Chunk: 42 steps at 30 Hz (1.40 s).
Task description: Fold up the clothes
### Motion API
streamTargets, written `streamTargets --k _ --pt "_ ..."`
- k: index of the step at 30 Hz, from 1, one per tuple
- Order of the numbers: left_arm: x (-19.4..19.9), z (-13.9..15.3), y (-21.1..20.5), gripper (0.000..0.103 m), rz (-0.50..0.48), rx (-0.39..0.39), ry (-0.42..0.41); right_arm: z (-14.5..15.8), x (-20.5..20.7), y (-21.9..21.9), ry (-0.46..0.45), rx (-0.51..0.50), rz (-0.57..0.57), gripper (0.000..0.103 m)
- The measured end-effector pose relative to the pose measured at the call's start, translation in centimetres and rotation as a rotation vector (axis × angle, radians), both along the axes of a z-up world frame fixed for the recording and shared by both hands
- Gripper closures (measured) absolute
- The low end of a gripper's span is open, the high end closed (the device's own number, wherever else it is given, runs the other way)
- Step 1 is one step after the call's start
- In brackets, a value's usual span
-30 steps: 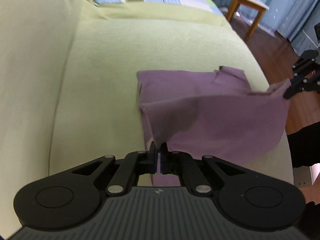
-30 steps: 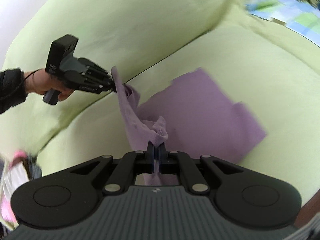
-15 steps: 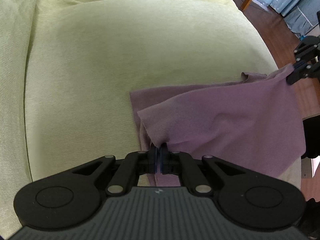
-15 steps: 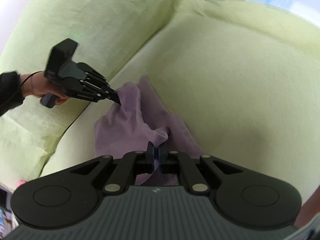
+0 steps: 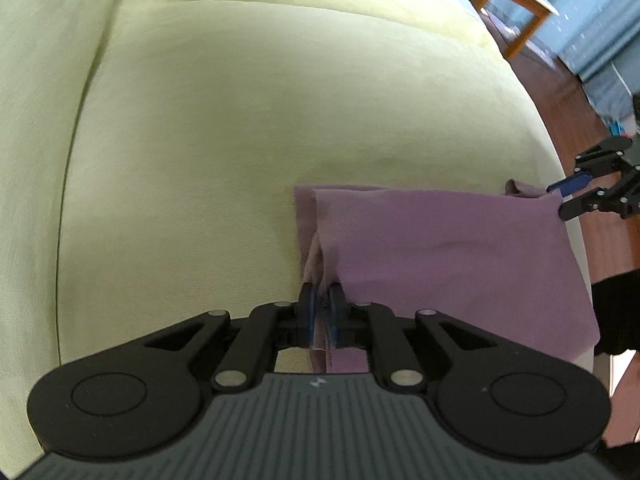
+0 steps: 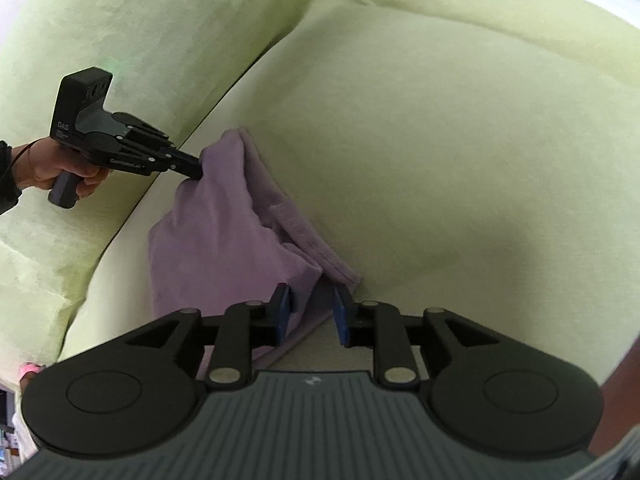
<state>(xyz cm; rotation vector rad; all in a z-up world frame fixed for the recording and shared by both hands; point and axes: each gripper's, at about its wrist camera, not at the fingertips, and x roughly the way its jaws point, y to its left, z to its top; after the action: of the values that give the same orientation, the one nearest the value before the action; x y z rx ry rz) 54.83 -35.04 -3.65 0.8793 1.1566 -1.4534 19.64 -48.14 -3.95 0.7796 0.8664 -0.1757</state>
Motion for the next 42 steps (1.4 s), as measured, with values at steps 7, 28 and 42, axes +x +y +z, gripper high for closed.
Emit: streamTargets --k 7,28,42 --pt "0.9 1.5 5.9 0.072 0.288 -0.128 -0.034 2.4 -0.8 -0.2 -0.057 -0.071 -0.007 0.071" --pt "-13.9 -1.0 19.9 0.061 0.770 -0.529 -0.190 0.1 2.9 -2.7 -0.376 -0.162 0.184 0.070" --pt "-31.0 2.5 20.6 0.046 0.835 -0.574 -0.436 2.4 -2.7 1.0 -0.409 -0.203 0.197 0.065"
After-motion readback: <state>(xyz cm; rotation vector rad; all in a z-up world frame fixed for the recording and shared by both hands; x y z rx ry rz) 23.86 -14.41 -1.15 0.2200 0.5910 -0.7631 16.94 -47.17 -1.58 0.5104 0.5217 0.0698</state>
